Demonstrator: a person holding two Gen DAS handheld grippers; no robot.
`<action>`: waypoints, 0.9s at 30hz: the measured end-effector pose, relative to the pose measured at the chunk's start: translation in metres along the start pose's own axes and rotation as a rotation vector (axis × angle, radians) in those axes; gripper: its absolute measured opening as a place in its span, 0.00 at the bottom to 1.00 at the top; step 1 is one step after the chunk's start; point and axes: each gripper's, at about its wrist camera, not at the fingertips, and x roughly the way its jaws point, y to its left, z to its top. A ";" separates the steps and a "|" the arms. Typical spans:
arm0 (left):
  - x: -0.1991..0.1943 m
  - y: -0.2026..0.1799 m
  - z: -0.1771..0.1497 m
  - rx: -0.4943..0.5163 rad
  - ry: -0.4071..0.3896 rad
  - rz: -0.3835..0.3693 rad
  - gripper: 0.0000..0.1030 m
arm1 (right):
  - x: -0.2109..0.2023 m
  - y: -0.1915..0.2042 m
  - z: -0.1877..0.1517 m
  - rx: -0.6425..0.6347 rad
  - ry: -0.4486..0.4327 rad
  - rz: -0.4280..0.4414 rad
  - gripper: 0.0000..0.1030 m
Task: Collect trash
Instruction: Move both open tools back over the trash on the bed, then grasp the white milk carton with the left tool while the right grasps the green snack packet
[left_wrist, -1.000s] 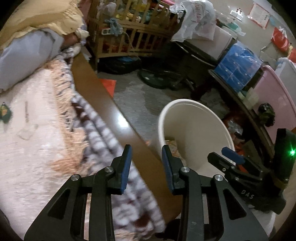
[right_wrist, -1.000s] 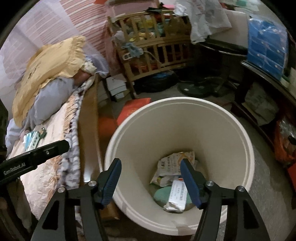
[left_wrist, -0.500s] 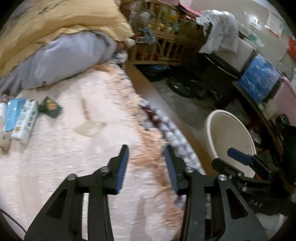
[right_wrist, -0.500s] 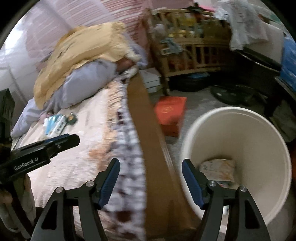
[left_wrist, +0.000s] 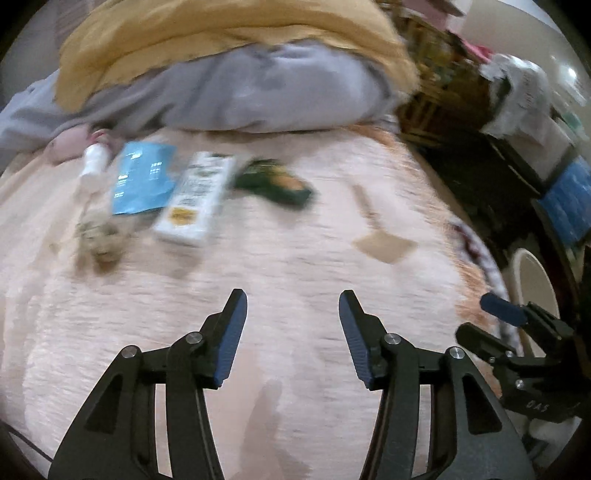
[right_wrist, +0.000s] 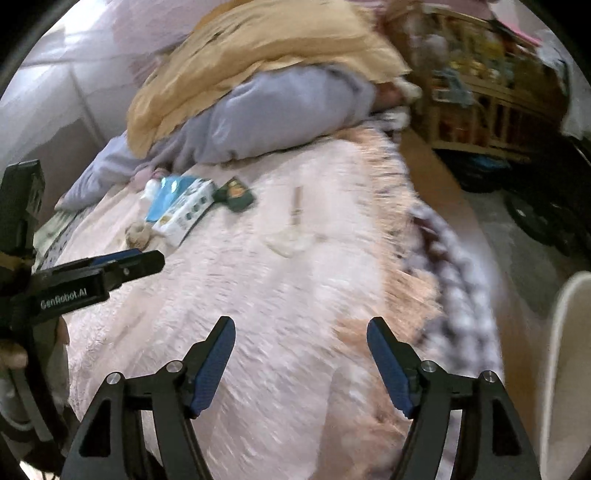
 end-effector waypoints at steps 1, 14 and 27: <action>0.001 0.011 0.003 -0.016 -0.001 0.011 0.49 | 0.010 0.006 0.007 -0.018 0.008 0.006 0.69; 0.024 0.082 0.038 -0.110 0.030 0.020 0.51 | 0.126 0.068 0.107 -0.214 0.060 0.029 0.72; 0.092 0.078 0.077 -0.030 0.120 0.096 0.54 | 0.180 0.077 0.135 -0.286 0.099 0.025 0.28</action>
